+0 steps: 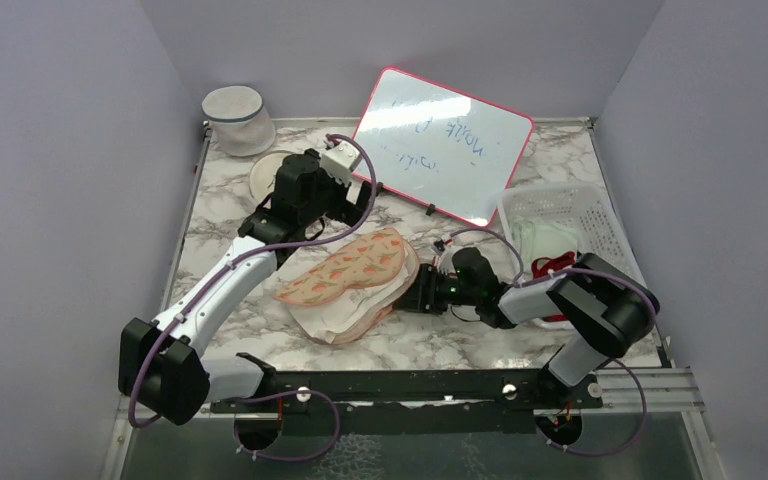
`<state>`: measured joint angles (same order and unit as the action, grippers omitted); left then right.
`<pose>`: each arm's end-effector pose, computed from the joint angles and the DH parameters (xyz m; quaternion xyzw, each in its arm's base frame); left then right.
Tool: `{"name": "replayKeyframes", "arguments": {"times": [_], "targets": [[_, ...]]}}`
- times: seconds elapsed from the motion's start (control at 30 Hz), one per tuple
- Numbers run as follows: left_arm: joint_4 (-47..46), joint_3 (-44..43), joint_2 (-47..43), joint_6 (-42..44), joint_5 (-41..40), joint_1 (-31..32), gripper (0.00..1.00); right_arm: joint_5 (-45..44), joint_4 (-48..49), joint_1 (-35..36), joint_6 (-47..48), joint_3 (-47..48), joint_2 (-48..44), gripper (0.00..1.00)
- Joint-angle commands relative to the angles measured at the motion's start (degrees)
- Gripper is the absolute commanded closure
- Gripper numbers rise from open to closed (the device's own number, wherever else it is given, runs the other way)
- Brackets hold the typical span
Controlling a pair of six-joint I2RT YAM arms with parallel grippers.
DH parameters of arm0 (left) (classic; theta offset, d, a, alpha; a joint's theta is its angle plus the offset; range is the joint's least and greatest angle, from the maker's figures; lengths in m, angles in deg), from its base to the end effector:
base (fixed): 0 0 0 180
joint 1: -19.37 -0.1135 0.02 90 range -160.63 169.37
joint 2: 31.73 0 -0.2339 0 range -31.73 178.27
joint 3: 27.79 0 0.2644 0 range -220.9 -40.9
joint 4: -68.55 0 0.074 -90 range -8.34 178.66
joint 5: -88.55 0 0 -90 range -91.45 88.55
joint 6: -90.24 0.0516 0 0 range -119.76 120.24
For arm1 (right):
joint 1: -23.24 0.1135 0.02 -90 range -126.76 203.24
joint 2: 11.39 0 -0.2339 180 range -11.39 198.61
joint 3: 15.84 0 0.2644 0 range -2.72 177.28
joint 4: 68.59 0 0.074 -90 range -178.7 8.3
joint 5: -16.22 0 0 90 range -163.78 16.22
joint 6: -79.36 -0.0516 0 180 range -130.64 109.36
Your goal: Unzip the laundry bag and remove the bra
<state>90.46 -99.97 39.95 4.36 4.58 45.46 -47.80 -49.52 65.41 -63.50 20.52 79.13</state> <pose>0.2918 -0.1489 0.2921 0.2436 0.7888 -0.1499 0.5441 0.1890 0.2017 0.0638 -0.0226 0.8706 0.4660 0.1563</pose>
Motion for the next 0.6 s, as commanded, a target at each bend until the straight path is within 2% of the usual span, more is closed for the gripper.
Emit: {"name": "replayKeyframes", "arguments": {"times": [0.0,0.1,0.23,0.3,0.4,0.5,0.57], "targets": [[-3.0,1.2,-1.5,1.8,2.0,1.8,0.01,1.5,20.3,0.0,-11.8,-1.4,7.6,0.50],[-3.3,1.4,-1.2,2.3,2.7,2.8,0.01,0.6,28.4,0.6,-16.0,-2.4,12.0,0.45],[-4.0,2.1,-1.2,3.7,3.7,4.7,0.01,-5.5,26.2,1.7,-16.6,-2.3,12.5,0.48],[-4.4,2.6,-1.5,4.8,3.7,5.9,0.01,-8.5,24.2,1.9,-16.0,-1.7,12.6,0.64],[-4.8,3.5,-2.3,6.6,2.5,8.3,0.03,-11.4,27.4,1.9,-16.7,-3.3,13.3,0.86],[-5.7,4.7,-3.2,8.8,1.2,11.3,0.03,-11.5,29.1,1.8,-15.4,-3.9,13.1,0.98],[-6.9,5.8,-3.7,9.4,-0.7,13.1,0.01,-10.5,27.8,1.6,-12.9,-3.4,12.2,0.99]]}}
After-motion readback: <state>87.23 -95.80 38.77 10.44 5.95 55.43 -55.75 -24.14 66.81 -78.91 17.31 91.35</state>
